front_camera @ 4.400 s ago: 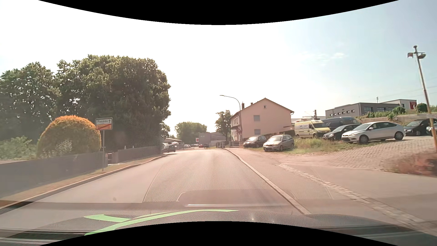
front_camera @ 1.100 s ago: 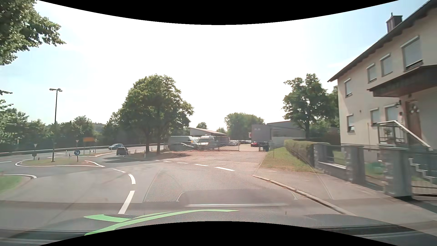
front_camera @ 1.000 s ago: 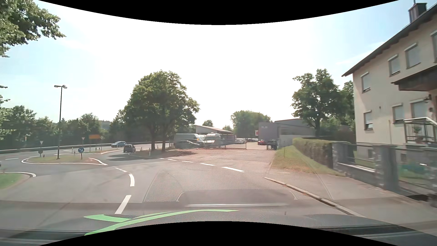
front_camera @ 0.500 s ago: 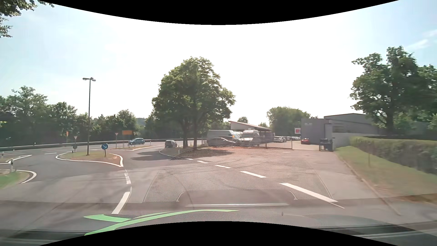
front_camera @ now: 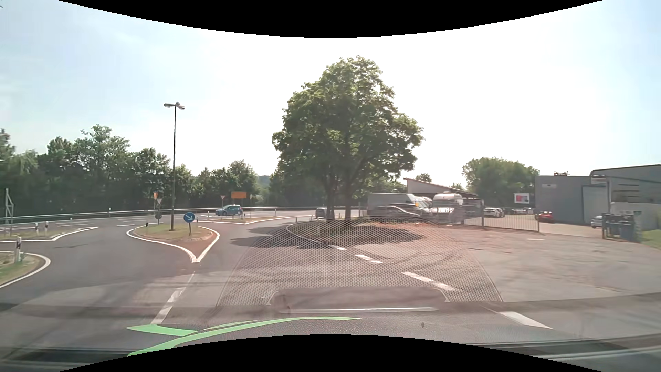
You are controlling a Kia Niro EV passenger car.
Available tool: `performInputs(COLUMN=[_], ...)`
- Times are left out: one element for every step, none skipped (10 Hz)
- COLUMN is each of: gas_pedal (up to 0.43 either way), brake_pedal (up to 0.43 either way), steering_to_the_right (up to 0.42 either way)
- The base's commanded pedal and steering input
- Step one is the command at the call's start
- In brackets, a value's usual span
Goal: Follow the waypoints while adhering to traffic rules and regulations
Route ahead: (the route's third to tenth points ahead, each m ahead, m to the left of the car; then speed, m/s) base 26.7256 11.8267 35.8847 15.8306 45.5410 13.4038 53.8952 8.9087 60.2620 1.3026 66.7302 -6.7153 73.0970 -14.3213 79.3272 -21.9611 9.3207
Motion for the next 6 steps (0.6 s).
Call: performInputs(gas_pedal=[0.067, 0.067, 0.067, 0.067, 0.067, 0.067], brake_pedal=[0.000, 0.000, 0.000, 0.000, 0.000, 0.000], steering_to_the_right=[-0.143, -0.136, -0.129, -0.122, -0.114, -0.105])
